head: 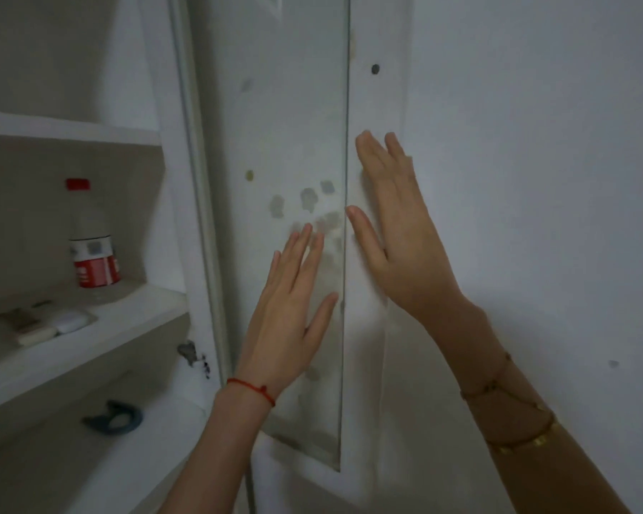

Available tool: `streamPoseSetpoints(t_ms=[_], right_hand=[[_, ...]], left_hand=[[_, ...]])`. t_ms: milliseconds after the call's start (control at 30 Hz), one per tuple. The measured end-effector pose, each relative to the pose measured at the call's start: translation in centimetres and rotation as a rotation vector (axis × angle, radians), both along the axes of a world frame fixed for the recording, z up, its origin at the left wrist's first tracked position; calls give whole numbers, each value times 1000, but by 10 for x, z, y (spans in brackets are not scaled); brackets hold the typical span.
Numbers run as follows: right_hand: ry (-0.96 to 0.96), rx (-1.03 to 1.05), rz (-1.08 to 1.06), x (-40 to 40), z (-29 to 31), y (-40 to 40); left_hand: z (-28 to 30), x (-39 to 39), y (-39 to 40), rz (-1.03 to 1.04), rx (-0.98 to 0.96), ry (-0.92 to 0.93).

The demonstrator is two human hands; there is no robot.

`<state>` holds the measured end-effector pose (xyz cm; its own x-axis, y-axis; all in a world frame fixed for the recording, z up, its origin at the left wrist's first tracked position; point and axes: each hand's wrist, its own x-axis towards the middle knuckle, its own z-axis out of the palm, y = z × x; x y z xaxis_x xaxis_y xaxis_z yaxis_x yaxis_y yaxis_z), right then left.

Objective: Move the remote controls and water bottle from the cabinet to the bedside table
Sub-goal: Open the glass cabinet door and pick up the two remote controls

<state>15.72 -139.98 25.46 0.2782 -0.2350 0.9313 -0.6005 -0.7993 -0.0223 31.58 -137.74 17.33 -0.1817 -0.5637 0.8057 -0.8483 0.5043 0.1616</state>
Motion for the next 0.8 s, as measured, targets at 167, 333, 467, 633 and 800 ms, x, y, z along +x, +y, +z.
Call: streamPoseSetpoints(t_ms=[167, 333, 467, 633, 800], right_hand=[[65, 109, 160, 37, -22, -3], [123, 256, 283, 79, -45, -11], [133, 336, 417, 118, -56, -14], [171, 430, 553, 173, -68, -16], [207, 474, 621, 225, -82, -22]], left_hand=[[-7, 38, 25, 153, 33, 100], [-14, 72, 57, 331, 65, 155], [-19, 98, 84, 491, 87, 191], [-25, 135, 106, 668, 119, 254], [-31, 173, 117, 788, 157, 291]])
